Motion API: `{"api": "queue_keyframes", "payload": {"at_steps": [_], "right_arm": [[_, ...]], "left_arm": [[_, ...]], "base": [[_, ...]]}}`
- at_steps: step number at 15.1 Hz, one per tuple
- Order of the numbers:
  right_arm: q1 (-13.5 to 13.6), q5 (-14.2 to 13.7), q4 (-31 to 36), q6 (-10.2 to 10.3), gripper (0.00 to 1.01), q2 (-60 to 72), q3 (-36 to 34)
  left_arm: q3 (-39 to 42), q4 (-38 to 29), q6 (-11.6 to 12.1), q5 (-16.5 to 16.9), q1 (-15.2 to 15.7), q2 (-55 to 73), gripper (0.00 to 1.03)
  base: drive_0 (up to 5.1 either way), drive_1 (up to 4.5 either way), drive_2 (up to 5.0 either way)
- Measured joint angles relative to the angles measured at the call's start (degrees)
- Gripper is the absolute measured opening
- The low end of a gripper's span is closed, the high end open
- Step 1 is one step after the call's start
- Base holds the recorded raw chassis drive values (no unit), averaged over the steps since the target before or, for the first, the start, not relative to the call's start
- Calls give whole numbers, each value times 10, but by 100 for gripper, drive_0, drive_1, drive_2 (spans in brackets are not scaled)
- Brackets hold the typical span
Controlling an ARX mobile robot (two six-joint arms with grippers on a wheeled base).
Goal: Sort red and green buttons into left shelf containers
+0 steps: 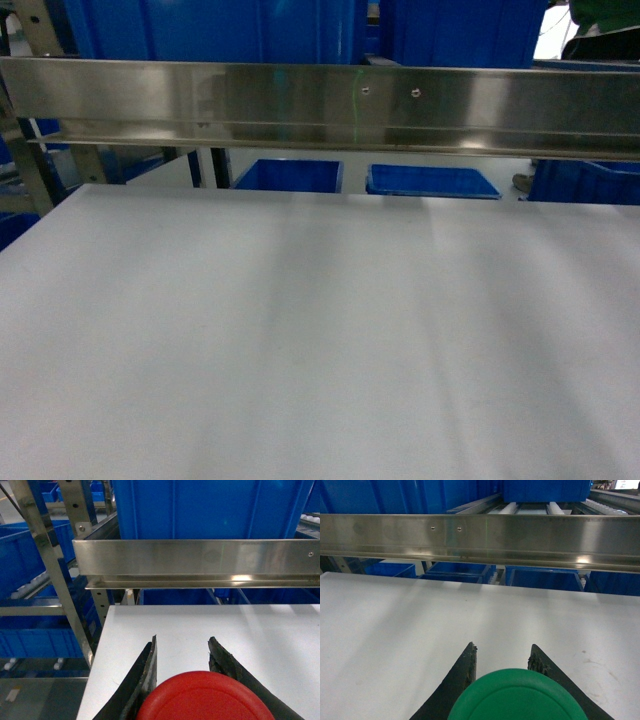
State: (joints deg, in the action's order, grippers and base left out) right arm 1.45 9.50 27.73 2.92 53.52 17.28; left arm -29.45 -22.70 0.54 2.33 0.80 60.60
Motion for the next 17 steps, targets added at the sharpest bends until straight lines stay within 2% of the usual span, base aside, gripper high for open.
{"api": "queue_keyframes", "payload": {"at_steps": [17], "right_arm": [[0, 0, 2, 0, 28, -1, 0]], "left_arm": [[0, -1, 0, 0, 0, 0, 29]], "base": [[-488, 153, 328]]}}
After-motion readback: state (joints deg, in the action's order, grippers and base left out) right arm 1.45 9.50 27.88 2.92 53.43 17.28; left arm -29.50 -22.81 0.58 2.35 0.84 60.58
